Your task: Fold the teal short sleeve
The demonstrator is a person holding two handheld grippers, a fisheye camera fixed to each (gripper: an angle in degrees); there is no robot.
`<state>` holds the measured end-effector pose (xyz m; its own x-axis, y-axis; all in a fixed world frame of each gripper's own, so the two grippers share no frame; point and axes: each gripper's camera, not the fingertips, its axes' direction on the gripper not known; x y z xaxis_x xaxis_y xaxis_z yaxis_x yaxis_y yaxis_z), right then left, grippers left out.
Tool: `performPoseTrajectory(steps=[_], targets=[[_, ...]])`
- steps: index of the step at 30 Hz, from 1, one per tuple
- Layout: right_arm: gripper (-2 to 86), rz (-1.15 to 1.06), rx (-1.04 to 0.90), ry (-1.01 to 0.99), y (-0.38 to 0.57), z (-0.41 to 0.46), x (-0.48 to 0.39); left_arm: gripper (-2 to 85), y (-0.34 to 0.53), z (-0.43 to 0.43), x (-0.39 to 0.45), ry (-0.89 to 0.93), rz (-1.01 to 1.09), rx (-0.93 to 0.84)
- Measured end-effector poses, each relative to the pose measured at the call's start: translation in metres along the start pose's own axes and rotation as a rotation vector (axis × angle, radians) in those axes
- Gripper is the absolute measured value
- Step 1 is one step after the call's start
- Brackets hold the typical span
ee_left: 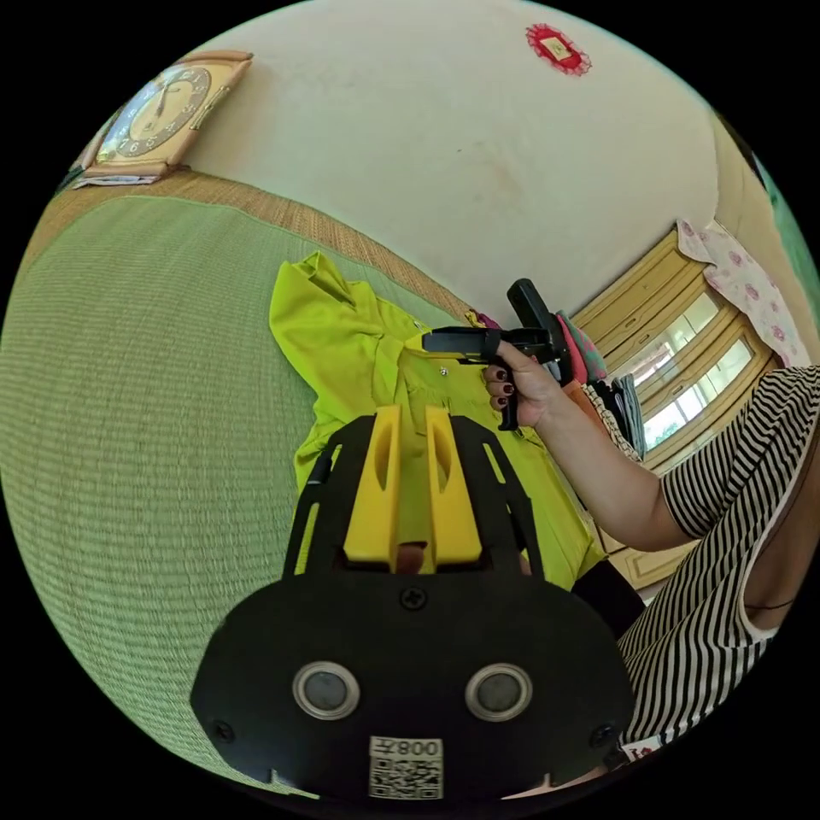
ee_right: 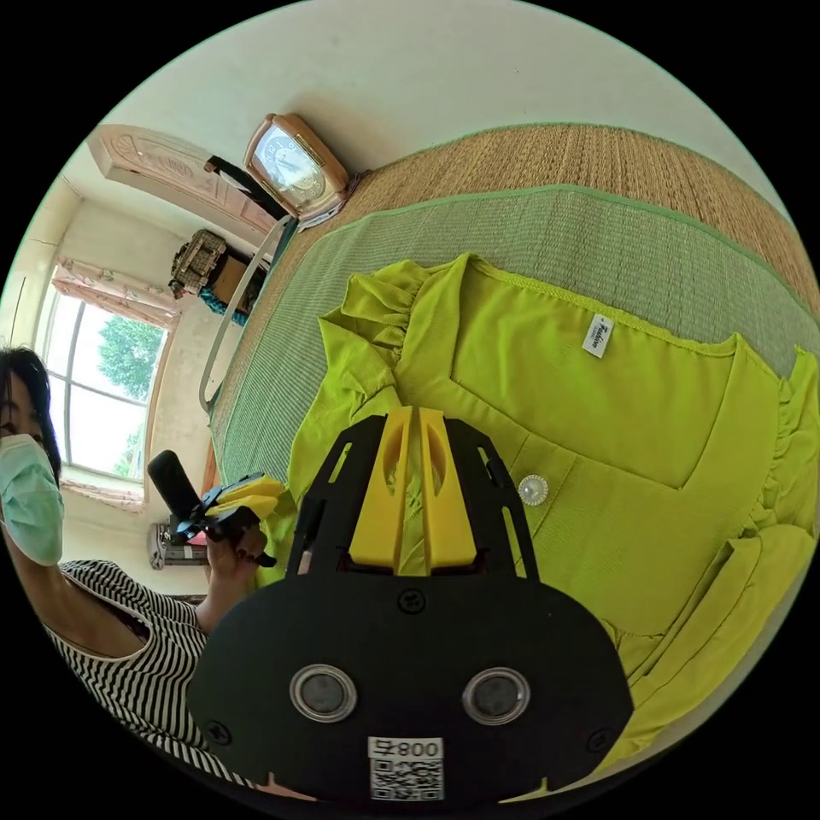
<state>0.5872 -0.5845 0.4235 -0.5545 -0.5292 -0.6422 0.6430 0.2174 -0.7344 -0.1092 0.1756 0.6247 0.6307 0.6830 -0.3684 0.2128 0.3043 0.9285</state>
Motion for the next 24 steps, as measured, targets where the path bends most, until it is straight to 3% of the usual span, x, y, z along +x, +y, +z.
performPoseTrajectory(steps=[5,12,19,24], targets=[[5.8,-0.182,0.013,0.021,-0.023,-0.002,-0.043,8.0,-0.001,-0.005,-0.007,-0.206,-0.029,-0.022],[7.8,-0.496,-0.076,0.196,-0.073,0.038,-0.111,8.2,-0.004,0.010,-0.016,-0.238,-0.040,-0.088],[2.1,-0.530,-0.191,0.260,-0.090,0.073,-0.117,4.4,-0.008,0.020,-0.028,-0.247,-0.053,-0.140],[0.1,-0.495,-0.099,0.232,-0.093,0.048,-0.111,2.2,-0.006,0.010,-0.040,-0.234,-0.089,-0.106]])
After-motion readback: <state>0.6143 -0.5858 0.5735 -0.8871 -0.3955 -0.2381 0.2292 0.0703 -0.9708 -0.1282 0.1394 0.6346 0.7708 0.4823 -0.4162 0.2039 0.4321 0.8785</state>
